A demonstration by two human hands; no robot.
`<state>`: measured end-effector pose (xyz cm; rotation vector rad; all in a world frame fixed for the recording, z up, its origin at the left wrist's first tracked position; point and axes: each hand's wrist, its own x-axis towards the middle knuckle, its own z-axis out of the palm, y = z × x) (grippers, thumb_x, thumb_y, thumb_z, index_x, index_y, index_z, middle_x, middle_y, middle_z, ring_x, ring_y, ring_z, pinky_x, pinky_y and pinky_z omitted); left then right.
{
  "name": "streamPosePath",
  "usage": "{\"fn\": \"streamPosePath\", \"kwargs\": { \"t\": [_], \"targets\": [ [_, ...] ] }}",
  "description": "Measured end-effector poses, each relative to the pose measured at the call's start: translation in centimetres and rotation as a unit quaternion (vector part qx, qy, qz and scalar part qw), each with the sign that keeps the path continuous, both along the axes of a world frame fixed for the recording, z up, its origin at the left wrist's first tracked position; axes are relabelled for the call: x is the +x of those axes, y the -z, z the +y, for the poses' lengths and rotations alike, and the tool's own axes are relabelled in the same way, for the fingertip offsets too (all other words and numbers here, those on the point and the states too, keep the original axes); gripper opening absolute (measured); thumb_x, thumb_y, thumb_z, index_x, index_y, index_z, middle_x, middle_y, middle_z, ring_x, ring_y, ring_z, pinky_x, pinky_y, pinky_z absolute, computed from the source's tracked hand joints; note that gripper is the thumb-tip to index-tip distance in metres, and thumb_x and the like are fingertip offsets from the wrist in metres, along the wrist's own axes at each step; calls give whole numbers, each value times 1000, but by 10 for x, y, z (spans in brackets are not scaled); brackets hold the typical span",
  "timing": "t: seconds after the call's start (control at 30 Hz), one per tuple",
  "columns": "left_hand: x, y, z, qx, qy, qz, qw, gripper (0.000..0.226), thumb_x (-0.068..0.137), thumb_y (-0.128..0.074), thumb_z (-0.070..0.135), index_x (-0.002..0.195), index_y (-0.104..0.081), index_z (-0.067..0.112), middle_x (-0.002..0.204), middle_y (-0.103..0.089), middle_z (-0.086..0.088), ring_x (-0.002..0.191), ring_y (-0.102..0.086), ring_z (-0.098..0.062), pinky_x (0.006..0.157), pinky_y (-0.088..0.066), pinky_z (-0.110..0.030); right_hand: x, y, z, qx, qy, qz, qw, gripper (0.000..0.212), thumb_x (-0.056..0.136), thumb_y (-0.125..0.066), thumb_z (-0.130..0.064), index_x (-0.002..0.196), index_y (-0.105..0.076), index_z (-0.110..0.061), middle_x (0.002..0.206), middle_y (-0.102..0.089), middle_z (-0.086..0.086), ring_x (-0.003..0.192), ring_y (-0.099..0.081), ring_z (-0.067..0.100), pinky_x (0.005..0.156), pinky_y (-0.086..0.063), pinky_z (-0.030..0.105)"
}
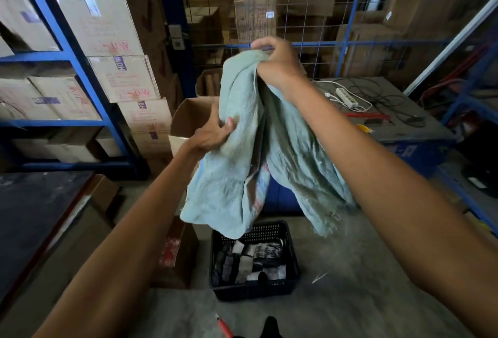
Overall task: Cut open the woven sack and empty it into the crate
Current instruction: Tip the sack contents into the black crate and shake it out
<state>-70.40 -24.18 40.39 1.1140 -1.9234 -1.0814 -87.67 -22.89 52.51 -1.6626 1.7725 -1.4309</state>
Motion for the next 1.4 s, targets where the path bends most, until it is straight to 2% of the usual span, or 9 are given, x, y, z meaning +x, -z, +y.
{"fn": "streamPosePath", "kwargs": {
  "t": [0.1,0.23,0.33,0.57,0.7,0.87,1.07,1.27,1.4],
  "targets": [
    [-27,11,6,13,13,32,999,124,59,-94,46,156,-23,13,155,-44,-1,140,-46,-15,117,-40,-37,18,-1,-2,9,-20,-222,975,28,84,-62,2,100,-72,-18,94,-67,-5,89,-66,12,79,-56,25],
    [-66,15,20,-20,-172,195,965,91,52,-96,46,130,-60,17,128,-70,-1,118,-66,-21,103,-54,-47,26,10,-8,71,-48,-381,921,27,93,-55,4,76,-65,-16,84,-68,7,90,-67,29,87,-58,39],
    [-61,17,15,-4,-224,213,951,76,59,-93,27,128,-62,16,122,-70,2,114,-65,-20,103,-53,-44,3,15,-12,95,-80,-271,955,23,90,-62,3,105,-69,-13,108,-69,12,108,-66,32,99,-53,44],
    [-20,-6,-2,141,-223,396,880,62,69,-87,12,127,-65,6,106,-76,-8,95,-74,-27,78,-65,-36,-68,62,45,261,-211,11,942,111,58,-83,-58,152,-27,-37,158,-35,1,142,-38,22,114,-36,44],
    [-8,-28,-16,195,-153,424,871,82,50,-94,30,124,-70,4,121,-72,-23,110,-70,-43,96,-55,-61,-54,115,64,262,-244,-66,932,116,77,-83,-18,158,-1,-28,160,-27,-2,141,-32,12,115,-27,27],
    [-24,-56,-7,194,-125,461,857,83,53,-89,28,128,-67,1,128,-68,-25,118,-66,-43,102,-52,-57,-17,157,73,152,-269,-88,947,169,41,-96,-37,146,36,-38,159,13,-19,149,-1,2,121,-12,28],
    [-50,-64,-6,264,-42,508,819,101,48,-92,21,140,-56,0,147,-52,-28,134,-51,-48,108,-42,-64,15,200,70,77,-127,-179,973,112,55,-97,-21,149,-36,-18,135,-58,-7,119,-58,-3,88,-58,22],
    [8,-48,-43,201,-247,456,831,99,39,-100,36,127,-65,10,118,-74,-16,106,-73,-37,87,-59,-57,-22,168,48,33,44,-99,994,68,57,-91,-15,120,-66,-11,108,-73,2,99,-69,18,87,-58,31],
    [31,-10,-18,124,-481,259,828,129,54,-98,38,156,-20,25,149,-45,-14,131,-53,-32,105,-50,-48,-39,121,50,-60,114,-19,991,61,59,-88,-29,116,-69,-21,103,-76,1,91,-70,14,79,-58,28]
  ]
}}
